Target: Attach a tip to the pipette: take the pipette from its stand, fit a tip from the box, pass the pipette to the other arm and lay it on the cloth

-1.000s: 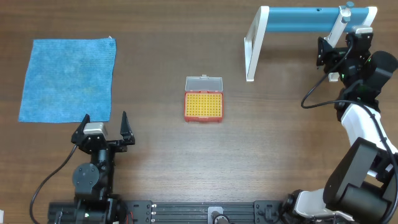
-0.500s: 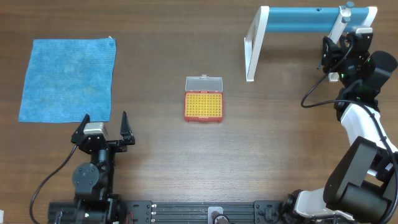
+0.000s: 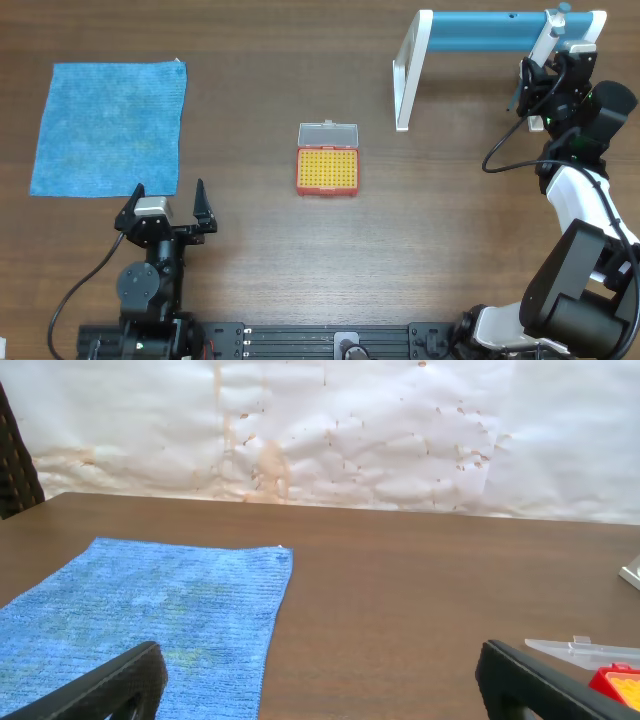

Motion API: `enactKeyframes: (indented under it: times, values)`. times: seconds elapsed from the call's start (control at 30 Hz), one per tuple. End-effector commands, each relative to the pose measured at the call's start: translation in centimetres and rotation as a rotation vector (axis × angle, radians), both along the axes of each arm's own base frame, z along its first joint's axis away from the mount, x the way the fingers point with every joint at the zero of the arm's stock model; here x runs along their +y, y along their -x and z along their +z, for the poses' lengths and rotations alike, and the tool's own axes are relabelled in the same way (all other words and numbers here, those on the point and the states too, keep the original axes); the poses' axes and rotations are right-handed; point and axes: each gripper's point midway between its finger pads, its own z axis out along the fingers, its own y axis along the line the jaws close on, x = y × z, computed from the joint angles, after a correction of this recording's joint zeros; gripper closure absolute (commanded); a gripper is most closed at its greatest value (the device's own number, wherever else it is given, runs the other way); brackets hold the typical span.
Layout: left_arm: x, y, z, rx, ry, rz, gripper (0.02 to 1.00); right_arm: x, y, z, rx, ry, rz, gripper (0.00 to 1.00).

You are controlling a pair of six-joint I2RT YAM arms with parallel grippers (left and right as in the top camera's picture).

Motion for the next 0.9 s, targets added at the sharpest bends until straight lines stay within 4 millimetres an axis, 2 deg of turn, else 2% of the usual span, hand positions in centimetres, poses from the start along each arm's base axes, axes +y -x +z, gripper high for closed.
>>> enactKeyframes:
  times: [0.03, 0.2, 0.33, 0.47, 0.53, 0.57, 0.6, 0.63, 0.73, 0.8, 0.87, 0.9]
  values:
    - [0.2, 0.0, -0.1, 0.000, 0.014, 0.015, 0.020, 0.2, -0.5, 0.5, -0.013, 0.001, 0.008, 0.805]
    - [0.2, 0.0, -0.1, 0.000, 0.014, 0.015, 0.023, 0.2, -0.4, 1.0, -0.023, 0.006, 0.008, 0.816]
    - [0.2, 0.0, -0.1, 0.000, 0.014, 0.015, 0.020, 0.4, 0.1, 3.3, -0.069, 0.028, 0.008, 0.851]
    - [0.2, 0.0, -0.1, 0.000, 0.014, 0.015, 0.020, 0.9, 1.0, 7.0, -0.146, 0.063, 0.008, 0.855]
    - [0.2, 0.0, -0.1, 0.000, 0.014, 0.015, 0.018, 1.3, 2.0, 9.9, -0.208, 0.085, 0.008, 0.873]
    - [0.2, 0.0, -0.1, 0.000, 0.014, 0.015, 0.023, 2.0, 2.8, 12.0, -0.254, 0.070, 0.022, 0.904]
    - [0.2, 0.0, -0.1, 0.000, 0.014, 0.015, 0.023, 2.9, 3.4, 13.4, -0.285, 0.053, 0.051, 0.917]
    - [0.2, 0.0, -0.1, 0.000, 0.014, 0.015, 0.020, 5.0, 4.6, 15.6, -0.334, 0.027, 0.128, 0.921]
    - [0.2, 0.0, -0.1, 0.000, 0.014, 0.015, 0.020, 10.4, 6.3, 18.5, -0.400, -0.011, 0.310, 0.923]
    - [0.2, 0.0, -0.1, 0.000, 0.014, 0.015, 0.020, 15.2, 7.0, 18.9, -0.407, -0.074, 0.457, 0.925]
    - [0.2, 0.0, -0.1, 0.000, 0.014, 0.015, 0.023, 19.7, 7.8, 18.1, -0.407, -0.093, 0.593, 0.921]
    - [0.2, 0.0, -0.1, 0.000, 0.014, 0.015, 0.020, 21.3, 8.0, 17.5, -0.398, -0.105, 0.635, 0.923]
